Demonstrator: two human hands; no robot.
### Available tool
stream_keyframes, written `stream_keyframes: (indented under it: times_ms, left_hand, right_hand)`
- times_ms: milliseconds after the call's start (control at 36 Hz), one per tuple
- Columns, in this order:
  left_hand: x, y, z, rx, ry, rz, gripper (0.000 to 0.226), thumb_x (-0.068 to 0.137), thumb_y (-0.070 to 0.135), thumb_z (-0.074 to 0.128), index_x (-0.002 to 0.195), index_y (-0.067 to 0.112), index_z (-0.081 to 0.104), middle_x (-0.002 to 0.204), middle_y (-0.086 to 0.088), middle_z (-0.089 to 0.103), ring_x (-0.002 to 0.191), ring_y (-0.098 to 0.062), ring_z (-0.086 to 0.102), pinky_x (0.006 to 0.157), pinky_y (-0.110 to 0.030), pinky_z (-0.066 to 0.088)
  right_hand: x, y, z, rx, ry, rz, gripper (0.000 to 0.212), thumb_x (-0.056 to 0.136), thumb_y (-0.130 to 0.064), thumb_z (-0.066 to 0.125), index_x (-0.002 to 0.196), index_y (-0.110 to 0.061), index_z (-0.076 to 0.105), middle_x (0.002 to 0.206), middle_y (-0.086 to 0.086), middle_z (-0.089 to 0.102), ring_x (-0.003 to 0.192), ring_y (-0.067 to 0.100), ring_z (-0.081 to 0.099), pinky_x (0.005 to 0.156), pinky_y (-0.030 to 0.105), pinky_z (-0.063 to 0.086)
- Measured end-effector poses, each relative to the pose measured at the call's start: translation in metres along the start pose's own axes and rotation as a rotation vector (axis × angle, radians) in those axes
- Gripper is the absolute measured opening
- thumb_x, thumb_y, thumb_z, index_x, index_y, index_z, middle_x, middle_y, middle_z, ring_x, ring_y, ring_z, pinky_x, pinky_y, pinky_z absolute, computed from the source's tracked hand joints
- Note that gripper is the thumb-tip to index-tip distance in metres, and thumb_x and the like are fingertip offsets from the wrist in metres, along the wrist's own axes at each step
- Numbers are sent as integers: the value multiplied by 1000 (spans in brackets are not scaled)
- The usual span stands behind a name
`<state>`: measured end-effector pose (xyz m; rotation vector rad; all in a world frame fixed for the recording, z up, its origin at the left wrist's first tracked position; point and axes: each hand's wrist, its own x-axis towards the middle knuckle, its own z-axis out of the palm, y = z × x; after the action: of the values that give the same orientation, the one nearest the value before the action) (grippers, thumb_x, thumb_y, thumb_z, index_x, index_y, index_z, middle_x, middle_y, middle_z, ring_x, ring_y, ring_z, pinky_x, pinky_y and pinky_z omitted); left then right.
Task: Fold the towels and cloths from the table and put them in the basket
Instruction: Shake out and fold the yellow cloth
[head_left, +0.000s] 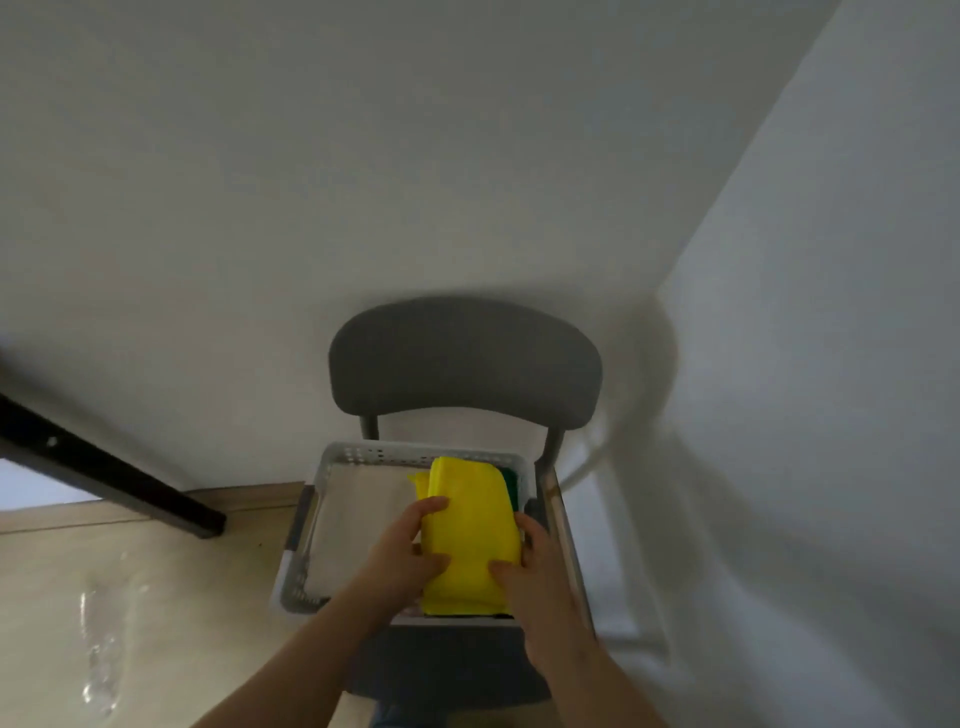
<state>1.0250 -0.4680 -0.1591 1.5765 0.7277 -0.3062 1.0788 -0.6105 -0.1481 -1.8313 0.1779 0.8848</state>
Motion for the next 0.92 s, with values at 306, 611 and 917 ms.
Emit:
stream_keyframes:
  times_ms: [306,611,917]
  left_hand:
    - [81,-44,7,394,-361,-114,74,87,-3,56,145,18,15,147,-16,27,133,-30,36,105,-33,37]
    - [103,-62,10,682,-367,-114,74,91,12,55,149,21,10,151,-10,20,134,-25,33,104,-27,31]
    - [73,-33,-4,480,-178,-159,44,94,15,53,136,15,43,142,-12,38,124,-25,45,95,-23,38]
  right_hand:
    - [62,16,19,-421,13,61,62,93,-9,50,145,-31,25,153,-1,21,136,22,30,108,37,36]
    - [82,22,29,-285,-128,269,62,98,-2,34,149,-29,13,155,2,19,132,21,36,87,21,37]
    - [49,10,25,13,113,317,46,95,-7,42,138,-21,37,134,6,44,100,20,47,77,28,38]
